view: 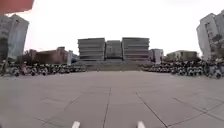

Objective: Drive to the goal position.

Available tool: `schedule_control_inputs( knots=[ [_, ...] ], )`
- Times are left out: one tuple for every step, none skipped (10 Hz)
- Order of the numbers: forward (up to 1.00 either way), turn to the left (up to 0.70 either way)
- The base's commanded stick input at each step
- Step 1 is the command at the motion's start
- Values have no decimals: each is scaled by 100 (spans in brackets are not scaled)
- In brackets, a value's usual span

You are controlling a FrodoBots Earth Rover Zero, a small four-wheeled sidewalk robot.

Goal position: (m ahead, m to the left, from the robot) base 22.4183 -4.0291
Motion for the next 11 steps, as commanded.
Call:
schedule_control_inputs(
  knots=[
    [60,0],
    [60,0],
    [60,0],
    [60,0],
    [60,0],
    [60,0],
    [60,0],
    [60,0],
    [60,0],
    [60,0],
    [60,0]
  ],
)
